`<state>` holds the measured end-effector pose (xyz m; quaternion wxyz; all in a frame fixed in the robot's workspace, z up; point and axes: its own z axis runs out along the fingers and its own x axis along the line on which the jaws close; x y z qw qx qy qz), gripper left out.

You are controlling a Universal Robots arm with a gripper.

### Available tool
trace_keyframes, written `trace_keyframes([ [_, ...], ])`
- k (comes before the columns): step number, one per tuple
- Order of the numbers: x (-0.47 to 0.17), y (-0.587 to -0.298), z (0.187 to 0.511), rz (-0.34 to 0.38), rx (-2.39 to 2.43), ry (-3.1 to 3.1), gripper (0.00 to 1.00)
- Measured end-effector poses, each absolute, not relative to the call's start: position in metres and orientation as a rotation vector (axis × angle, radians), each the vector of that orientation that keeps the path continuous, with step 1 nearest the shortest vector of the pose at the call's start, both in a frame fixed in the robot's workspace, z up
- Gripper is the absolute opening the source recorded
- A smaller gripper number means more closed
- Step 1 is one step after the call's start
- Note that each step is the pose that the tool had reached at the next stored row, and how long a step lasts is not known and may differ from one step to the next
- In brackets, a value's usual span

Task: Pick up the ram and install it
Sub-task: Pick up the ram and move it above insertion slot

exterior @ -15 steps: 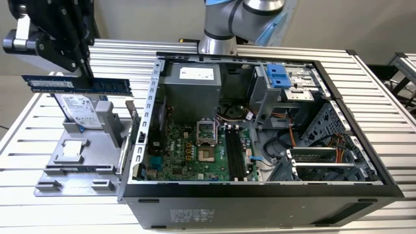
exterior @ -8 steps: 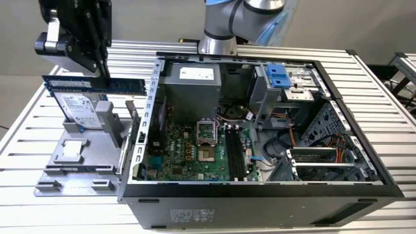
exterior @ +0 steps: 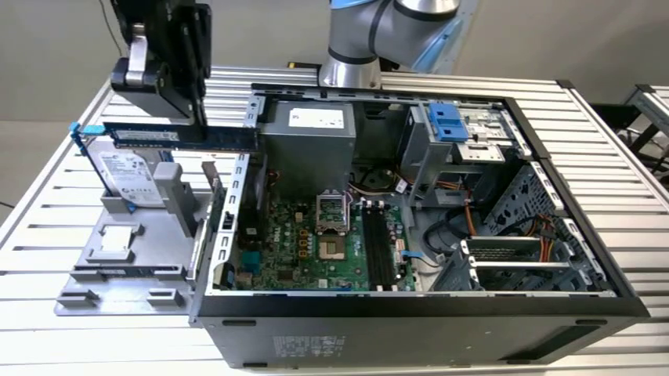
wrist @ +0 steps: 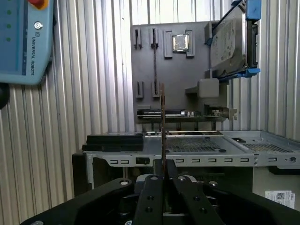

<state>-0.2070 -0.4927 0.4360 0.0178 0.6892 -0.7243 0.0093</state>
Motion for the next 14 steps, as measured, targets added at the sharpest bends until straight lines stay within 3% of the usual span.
trace_keyframes([
  [14,-0.167,-0.483,0.425,0.033,2.139,-2.248,0.0],
])
